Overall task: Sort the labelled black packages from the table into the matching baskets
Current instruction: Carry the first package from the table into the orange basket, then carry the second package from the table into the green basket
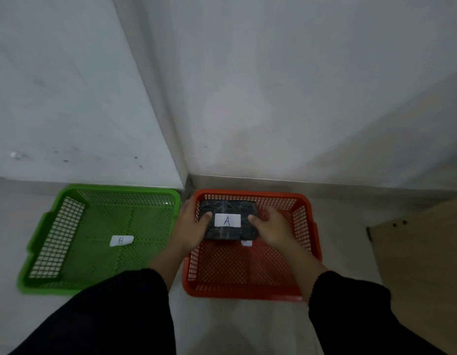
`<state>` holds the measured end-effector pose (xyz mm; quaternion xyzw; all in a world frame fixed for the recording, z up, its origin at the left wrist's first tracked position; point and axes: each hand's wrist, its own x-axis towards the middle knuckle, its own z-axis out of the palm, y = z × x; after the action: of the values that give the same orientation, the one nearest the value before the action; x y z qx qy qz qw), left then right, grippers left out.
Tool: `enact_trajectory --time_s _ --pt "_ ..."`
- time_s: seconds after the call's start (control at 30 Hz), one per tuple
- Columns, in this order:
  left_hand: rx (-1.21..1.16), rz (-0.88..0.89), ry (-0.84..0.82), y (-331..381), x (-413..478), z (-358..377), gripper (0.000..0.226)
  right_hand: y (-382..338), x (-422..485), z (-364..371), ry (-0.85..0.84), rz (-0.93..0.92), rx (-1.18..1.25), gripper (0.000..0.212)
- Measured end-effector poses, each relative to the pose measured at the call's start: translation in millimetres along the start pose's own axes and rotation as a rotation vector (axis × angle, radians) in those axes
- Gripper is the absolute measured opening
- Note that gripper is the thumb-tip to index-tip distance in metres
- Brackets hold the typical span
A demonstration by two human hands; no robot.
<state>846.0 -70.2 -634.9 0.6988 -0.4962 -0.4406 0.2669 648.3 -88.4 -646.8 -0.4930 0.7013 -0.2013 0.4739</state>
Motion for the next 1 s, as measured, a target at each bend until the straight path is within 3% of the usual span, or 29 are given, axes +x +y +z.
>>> enact_trajectory --time_s 0.07,0.2,0.33,0.63,0.8,1.0 --pt "0.058 -0.024 -0.044 39.1 -21.6 -19.4 0.043 -34.4 -26.1 -26.8 -0.015 -0.013 -0.047 0.031" --pt "0.126 -0.011 -0.102 137.5 -74.0 -70.0 0.034 -117.4 -91.4 -93.3 -0.036 -0.022 -0.168 0.047" --pt "0.212 -0.009 -0.141 257.2 -127.7 -128.7 0.054 -209.2 -158.3 -173.4 -0.074 -0.012 -0.253 0.061" --pt "0.428 0.19 -0.181 509.5 -247.7 -224.0 0.06 -393.7 -327.0 -360.1 0.149 -0.1 -0.417 0.061" --pt "0.58 0.366 -0.195 598.9 -296.4 -211.4 0.064 -420.2 -399.4 -441.2 0.332 -0.137 -0.473 0.06" --pt "0.648 0.512 -0.248 655.7 -353.9 -146.1 0.065 -382.8 -471.1 -509.5 0.449 -0.054 -0.489 0.06"
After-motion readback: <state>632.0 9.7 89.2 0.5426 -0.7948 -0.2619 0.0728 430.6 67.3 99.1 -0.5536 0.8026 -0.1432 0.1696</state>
